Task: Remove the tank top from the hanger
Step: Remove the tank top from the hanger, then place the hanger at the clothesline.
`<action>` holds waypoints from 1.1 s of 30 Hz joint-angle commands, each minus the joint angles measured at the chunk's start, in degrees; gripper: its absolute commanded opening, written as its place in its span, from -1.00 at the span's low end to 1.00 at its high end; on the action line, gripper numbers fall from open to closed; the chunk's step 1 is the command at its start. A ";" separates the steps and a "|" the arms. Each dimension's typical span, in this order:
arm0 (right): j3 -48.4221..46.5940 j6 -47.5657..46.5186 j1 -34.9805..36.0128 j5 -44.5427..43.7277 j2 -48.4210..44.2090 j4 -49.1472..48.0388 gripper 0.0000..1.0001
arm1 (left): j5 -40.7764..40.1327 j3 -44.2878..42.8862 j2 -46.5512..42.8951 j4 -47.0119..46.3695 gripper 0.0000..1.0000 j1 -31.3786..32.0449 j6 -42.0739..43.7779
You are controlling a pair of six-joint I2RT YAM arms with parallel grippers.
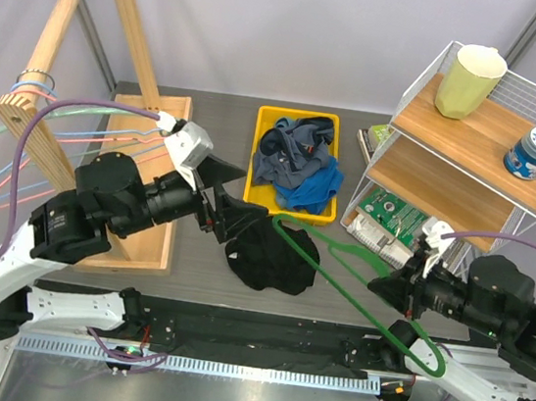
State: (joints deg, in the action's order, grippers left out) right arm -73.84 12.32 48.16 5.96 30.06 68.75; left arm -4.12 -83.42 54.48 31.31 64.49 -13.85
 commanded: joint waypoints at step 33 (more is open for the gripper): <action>12.93 0.25 2.02 40.63 3.16 -11.80 -0.98 | 49.47 -8.87 23.39 -9.86 0.79 -0.07 5.33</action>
State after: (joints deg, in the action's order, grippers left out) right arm -60.18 12.38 49.67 47.44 33.61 59.16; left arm 41.39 -89.47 77.03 23.86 64.38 -5.08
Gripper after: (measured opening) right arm 0.090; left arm 0.911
